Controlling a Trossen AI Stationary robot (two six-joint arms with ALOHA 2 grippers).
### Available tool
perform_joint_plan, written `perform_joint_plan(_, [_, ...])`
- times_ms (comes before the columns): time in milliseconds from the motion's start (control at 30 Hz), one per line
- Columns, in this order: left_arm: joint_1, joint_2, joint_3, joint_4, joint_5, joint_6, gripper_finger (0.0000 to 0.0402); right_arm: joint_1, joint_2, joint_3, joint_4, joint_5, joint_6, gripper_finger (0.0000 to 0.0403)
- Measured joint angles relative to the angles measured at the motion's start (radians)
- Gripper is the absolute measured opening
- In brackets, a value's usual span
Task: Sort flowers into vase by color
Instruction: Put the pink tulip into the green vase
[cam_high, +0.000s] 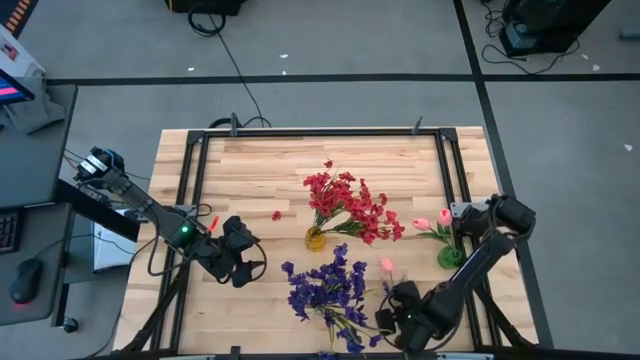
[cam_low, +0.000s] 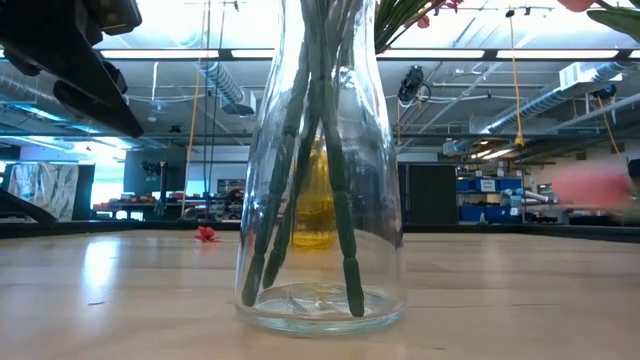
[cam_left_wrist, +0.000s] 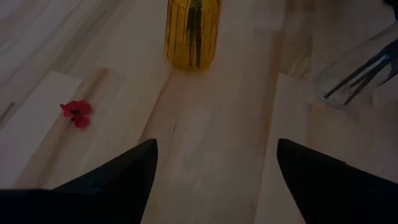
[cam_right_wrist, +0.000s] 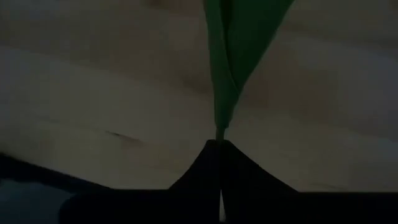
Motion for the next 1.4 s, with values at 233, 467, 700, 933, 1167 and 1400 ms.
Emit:
perform_joint_plan(233, [0.000,0.000,0.000,0.000,-0.007,0.000,0.0335,0.029,-0.106,0.000,-0.078,0.194,-0.024,0.0005])
perform_joint_plan(467, [0.000,0.000,0.000,0.000,-0.014,0.000,0.0335,0.095,-0.213,0.000,-0.141,0.333,-0.073,0.0004])
perform_joint_plan(700, [0.000,0.000,0.000,0.001,-0.018,-0.001,0.0335,0.161,-0.327,0.000,-0.116,0.432,-0.266,0.0005])
perform_joint_plan(933, [0.000,0.000,0.000,0.001,-0.035,-0.003,0.0335,0.203,-0.459,0.000,-0.014,0.477,-0.622,0.0006])
perform_joint_plan(1167, [0.000,0.000,0.000,0.043,-0.083,-0.005,0.0335,0.269,-0.593,0.000,-0.029,0.496,-0.832,0.0006])
perform_joint_plan(1400, [0.000,0.000,0.000,0.123,-0.157,-0.004,0.0335,0.346,-0.739,0.000,-0.063,0.656,-1.067,0.0006])
